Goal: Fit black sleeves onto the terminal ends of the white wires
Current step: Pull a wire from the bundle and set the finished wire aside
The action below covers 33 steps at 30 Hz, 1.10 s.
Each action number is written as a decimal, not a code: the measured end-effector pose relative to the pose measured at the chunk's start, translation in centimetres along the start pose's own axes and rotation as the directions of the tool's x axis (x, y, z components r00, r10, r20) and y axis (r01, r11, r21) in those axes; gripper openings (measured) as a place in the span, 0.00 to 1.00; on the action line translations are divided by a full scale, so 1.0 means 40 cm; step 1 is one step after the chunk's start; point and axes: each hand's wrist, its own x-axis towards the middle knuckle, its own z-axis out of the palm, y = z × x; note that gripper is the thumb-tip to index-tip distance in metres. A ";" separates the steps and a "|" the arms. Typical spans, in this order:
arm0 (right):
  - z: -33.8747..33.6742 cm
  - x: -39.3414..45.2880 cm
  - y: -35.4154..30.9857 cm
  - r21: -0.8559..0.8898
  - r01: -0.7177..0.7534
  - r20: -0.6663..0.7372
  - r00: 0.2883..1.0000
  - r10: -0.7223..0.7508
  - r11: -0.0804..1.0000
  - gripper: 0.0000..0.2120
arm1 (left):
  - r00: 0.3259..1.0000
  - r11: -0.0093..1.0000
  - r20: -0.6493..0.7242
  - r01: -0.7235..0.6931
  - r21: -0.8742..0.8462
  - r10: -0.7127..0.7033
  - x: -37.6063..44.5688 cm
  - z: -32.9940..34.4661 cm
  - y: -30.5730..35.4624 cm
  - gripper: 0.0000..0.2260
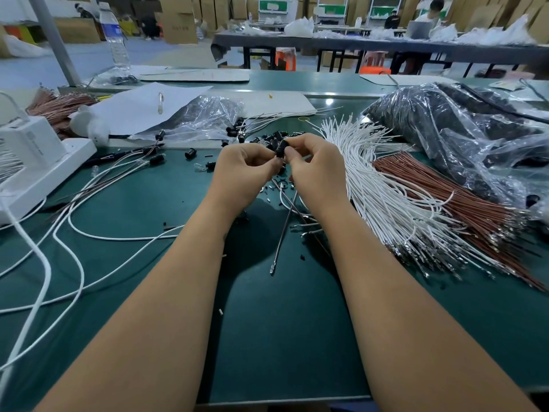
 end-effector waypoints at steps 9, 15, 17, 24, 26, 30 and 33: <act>0.000 -0.002 0.005 -0.006 -0.030 0.025 0.999 0.030 1.000 0.04 | 0.996 0.995 -0.023 0.087 -0.050 -0.088 0.011 -0.018 -0.020 0.06; -0.006 0.005 0.014 -0.053 -0.084 -0.003 0.996 0.084 0.995 0.09 | 0.884 0.863 -0.466 0.261 0.432 -0.035 0.035 -0.100 -0.076 0.08; -0.004 0.004 0.016 -0.092 -0.065 0.022 0.998 0.067 0.994 0.10 | 0.877 0.804 -0.464 0.364 0.471 -0.125 0.037 -0.121 -0.094 0.08; 0.006 -0.011 0.010 -0.199 0.058 0.163 0.986 -0.025 0.978 0.08 | 0.954 0.865 -0.192 0.291 0.409 -0.230 0.032 -0.111 -0.086 0.05; 0.008 -0.018 0.003 -0.217 0.149 0.263 0.961 -0.089 0.965 0.07 | 0.956 0.898 -0.201 0.273 0.345 -0.213 0.030 -0.110 -0.079 0.05; 0.027 -0.030 -0.010 -0.227 0.309 0.493 0.854 -0.165 0.924 0.08 | 0.947 0.954 -0.199 0.278 0.110 -0.253 0.032 -0.102 -0.071 0.05; 0.053 -0.038 -0.023 -0.287 0.454 0.639 0.747 -0.184 0.844 0.14 | 0.953 0.967 -0.201 0.244 0.072 -0.226 0.033 -0.096 -0.073 0.06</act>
